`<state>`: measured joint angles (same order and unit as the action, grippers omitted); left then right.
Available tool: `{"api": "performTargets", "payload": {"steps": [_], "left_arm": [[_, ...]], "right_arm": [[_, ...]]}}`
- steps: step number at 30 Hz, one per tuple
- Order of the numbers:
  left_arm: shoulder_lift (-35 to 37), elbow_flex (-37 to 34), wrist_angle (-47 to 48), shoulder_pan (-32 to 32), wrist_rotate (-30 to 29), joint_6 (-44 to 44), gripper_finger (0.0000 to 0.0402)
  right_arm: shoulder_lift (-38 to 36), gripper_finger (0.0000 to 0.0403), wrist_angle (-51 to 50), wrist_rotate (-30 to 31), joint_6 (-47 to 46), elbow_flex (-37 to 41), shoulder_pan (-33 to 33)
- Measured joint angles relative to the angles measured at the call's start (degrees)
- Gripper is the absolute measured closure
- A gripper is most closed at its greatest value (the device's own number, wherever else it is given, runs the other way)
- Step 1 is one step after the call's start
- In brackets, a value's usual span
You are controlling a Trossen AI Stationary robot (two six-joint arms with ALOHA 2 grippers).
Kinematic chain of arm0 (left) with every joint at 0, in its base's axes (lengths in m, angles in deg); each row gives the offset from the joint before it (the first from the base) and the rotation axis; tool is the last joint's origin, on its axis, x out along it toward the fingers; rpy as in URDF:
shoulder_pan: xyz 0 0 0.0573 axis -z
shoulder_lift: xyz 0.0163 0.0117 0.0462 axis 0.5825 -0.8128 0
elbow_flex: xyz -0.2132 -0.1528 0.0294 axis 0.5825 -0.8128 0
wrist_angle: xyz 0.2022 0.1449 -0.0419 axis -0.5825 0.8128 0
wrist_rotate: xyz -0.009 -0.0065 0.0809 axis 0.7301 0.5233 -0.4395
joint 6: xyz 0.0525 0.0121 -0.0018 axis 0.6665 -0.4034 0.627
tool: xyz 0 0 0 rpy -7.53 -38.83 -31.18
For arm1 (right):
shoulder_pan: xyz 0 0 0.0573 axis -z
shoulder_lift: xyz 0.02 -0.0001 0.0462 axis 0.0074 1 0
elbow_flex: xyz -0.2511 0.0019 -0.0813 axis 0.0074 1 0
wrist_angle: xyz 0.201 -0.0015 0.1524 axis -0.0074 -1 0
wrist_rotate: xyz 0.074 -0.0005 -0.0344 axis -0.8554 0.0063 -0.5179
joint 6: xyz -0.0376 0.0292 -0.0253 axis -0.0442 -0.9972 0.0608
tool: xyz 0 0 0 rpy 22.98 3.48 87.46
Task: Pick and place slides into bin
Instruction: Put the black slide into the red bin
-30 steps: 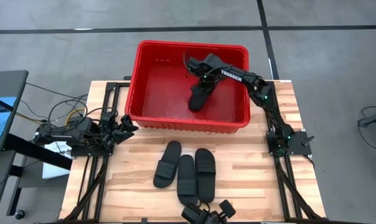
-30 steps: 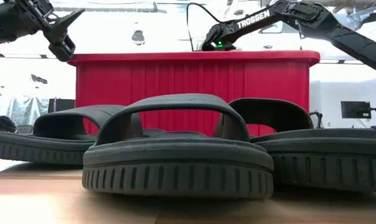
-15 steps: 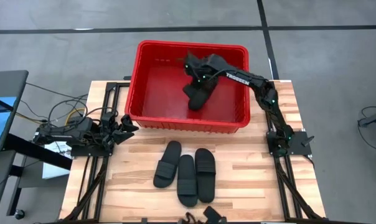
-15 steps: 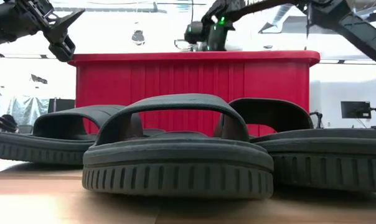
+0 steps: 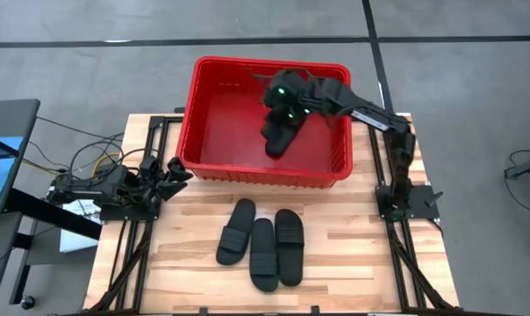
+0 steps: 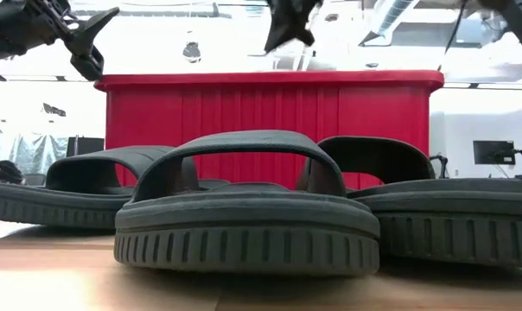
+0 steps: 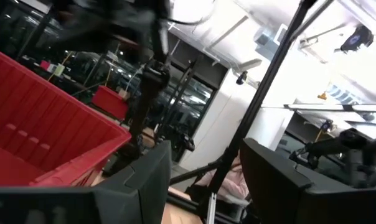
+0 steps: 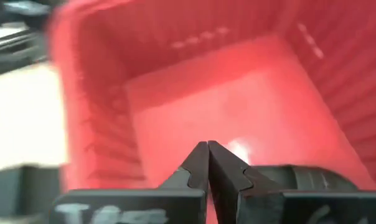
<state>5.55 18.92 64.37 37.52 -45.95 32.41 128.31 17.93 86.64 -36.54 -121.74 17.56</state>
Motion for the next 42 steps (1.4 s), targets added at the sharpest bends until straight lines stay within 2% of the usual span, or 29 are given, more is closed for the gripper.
{"api": "performTargets", "payload": {"steps": [5,10,15,19,23,27,31,36,42], "left_arm": [[0.0,0.0,-0.72,0.0,-0.15,-1.87,0.0219],[0.0,0.02,-1.54,0.0,5.44,-0.12,0.0219],[0.04,0.04,-3.09,0.0,8.68,4.04,0.0219],[0.09,1.02,-3.16,0.0,8.86,7.87,0.0219],[0.09,4.0,1.39,0.0,8.76,12.72,0.0219],[0.11,7.03,5.72,0.0,7.01,14.99,0.0219],[0.13,8.62,8.27,0.0,6.98,16.26,0.0219],[0.1,8.79,9.55,0.0,6.96,16.71,0.0219],[-0.28,8.79,10.44,0.0,6.92,16.82,0.0219]], "right_arm": [[-5.85,0.0403,-5.04,-0.02,3.78,-0.02,-7.92],[-7.61,0.0403,-10.27,4.33,-4.95,-0.03,-18.28],[-6.73,0.0403,-17.81,15.63,-17.99,0.43,-30.64],[-5.43,0.0403,-18.5,26.55,-30.13,4.39,-39.49],[-4.23,0.0403,-17.48,34.42,-44.08,9.42,-45.8],[-2.19,0.0392,-15.21,35.3,-55.24,14.91,-48.6],[0.41,0.0351,-14.53,33.64,-61.29,17.52,-50.19],[3.87,0.0284,-15.02,28.11,-59.95,18.77,-52.53],[6.41,0.022,-14.87,27.56,-55.37,18.8,-55.32]]}}
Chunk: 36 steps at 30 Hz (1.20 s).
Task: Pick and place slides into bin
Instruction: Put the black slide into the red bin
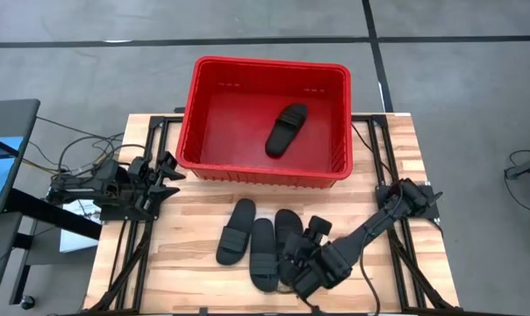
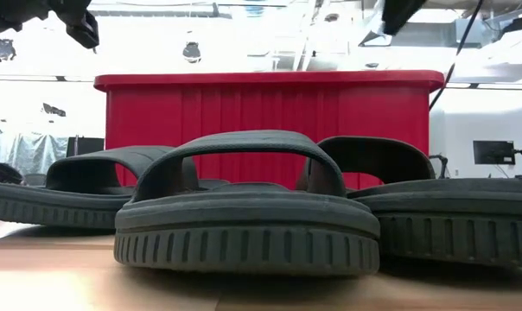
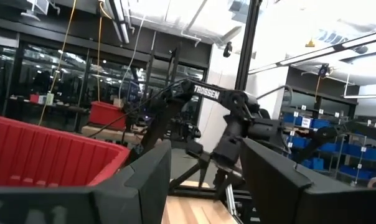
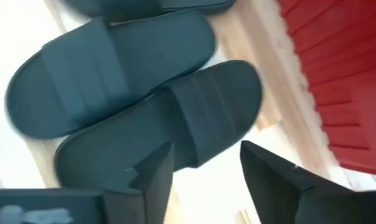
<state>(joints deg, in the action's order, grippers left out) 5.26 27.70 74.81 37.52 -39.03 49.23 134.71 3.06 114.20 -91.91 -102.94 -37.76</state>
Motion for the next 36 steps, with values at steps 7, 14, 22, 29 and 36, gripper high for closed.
{"api": "performTargets", "payload": {"steps": [7,14,22,29,36], "left_arm": [[-0.04,0.0,0.15,0.0,-1.31,2.11,0.0219],[0.0,0.0,0.36,0.0,-1.55,2.18,0.0219],[0.0,0.0,0.55,0.0,-1.55,1.93,0.0219],[0.0,0.0,0.59,0.0,-1.53,0.89,0.0219],[0.01,-0.02,2.49,0.0,-1.53,0.73,0.0219]], "right_arm": [[3.1,0.0172,0.4,0.13,3.73,-0.05,-0.4],[9.07,0.0178,1.11,-0.15,6.84,0.0,0.52],[12.75,0.0206,1.79,0.06,8.83,-0.05,2.9],[14.39,0.0282,1.93,-1.63,9.44,-0.18,5.44],[11.4,0.039,-0.56,-5.72,7.65,-0.18,6.83]]}}
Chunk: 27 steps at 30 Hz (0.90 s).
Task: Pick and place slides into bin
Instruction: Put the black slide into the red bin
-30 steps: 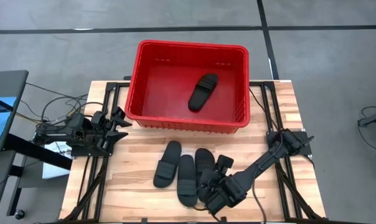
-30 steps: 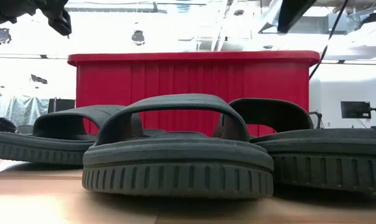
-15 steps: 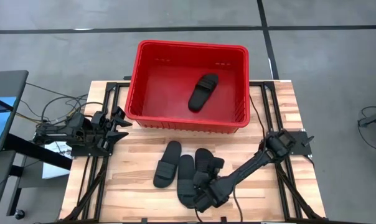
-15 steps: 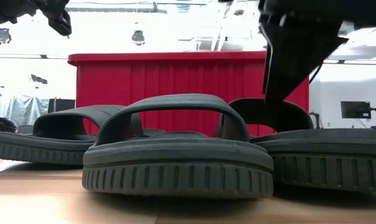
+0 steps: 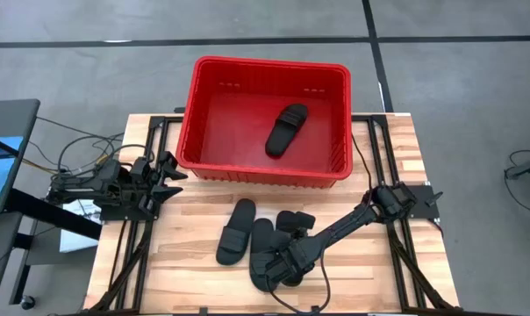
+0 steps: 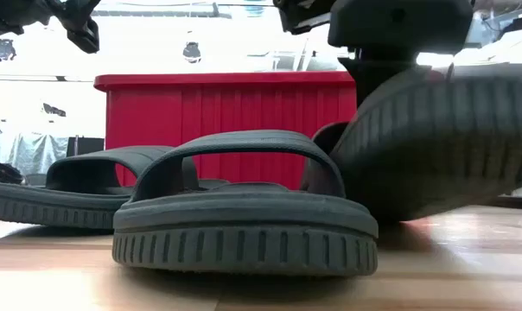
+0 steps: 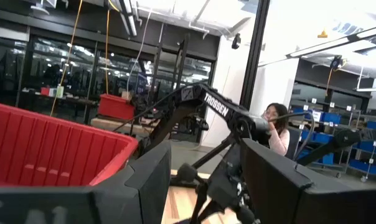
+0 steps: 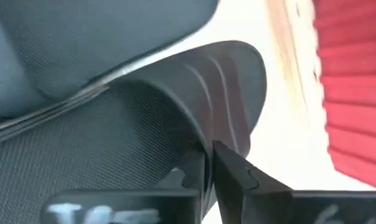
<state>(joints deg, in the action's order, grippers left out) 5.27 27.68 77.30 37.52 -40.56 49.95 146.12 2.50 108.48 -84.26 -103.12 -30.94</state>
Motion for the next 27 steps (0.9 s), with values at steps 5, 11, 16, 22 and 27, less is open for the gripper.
{"api": "performTargets", "payload": {"steps": [5,11,16,22,27], "left_arm": [[-0.01,-0.02,0.35,0.0,0.0,0.0,0.0219],[-0.01,-0.02,0.37,0.0,0.0,0.0,0.0219],[-0.01,-0.02,0.24,0.0,0.0,0.0,0.0219],[-0.01,-0.02,0.24,0.01,0.0,0.0,0.0219],[-0.01,-0.02,0.22,0.0,0.0,-0.02,0.0219]], "right_arm": [[-3.89,0.0398,-2.84,-0.28,-4.37,0.05,-0.88],[-8.65,0.04,-3.94,0.21,-7.51,0.02,-2.84],[-13.26,0.0401,-4.27,2.67,-11.08,0.02,-5.07],[-17.56,0.0402,-4.62,12.77,-12.29,-1.89,-6.46],[-18.88,0.0402,-5.85,20.54,-6.9,-6.32,-4.52]]}}
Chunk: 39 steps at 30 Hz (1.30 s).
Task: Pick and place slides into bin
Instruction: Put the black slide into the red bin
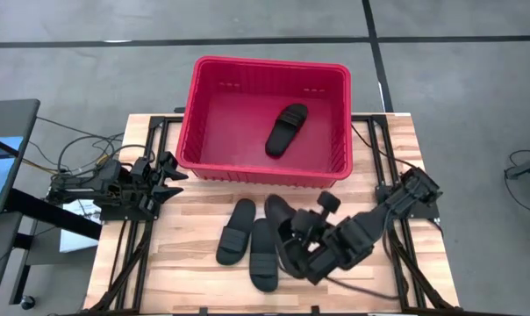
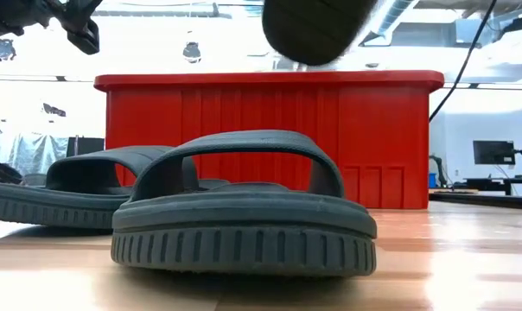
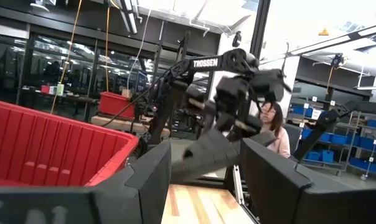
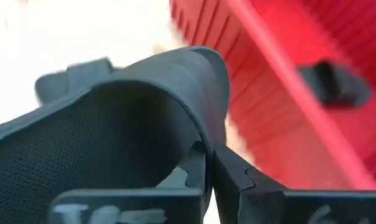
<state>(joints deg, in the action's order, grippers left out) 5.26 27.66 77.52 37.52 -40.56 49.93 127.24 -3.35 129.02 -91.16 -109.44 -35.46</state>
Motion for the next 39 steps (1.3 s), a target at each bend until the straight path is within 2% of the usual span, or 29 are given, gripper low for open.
{"api": "performTargets", "payload": {"steps": [10,18,26,30,34,39], "left_arm": [[0.0,0.0,0.02,0.0,-1.44,-2.34,0.0219],[0.0,0.0,0.02,0.02,-4.81,-2.35,0.0219],[0.0,0.0,0.02,0.02,-11.36,0.2,0.0219],[0.0,0.0,0.04,0.0,-12.47,0.48,0.0219],[0.0,0.0,0.17,0.0,-12.56,0.44,0.0219],[0.0,0.0,0.3,0.0,-13.5,0.47,0.0219]], "right_arm": [[0.03,0.0402,-2.33,8.49,20.48,-11.98,8.91],[0.04,0.0403,-4.44,9.67,37.48,-17.0,23.28],[0.65,0.0402,-4.45,9.4,53.11,-16.94,42.81],[0.58,0.0402,-4.46,8.19,57.94,-13.61,50.93],[0.62,0.0402,-4.46,5.73,61.9,-8.55,55.52],[0.64,0.0402,-3.58,4.11,63.37,-1.01,57.72]]}}
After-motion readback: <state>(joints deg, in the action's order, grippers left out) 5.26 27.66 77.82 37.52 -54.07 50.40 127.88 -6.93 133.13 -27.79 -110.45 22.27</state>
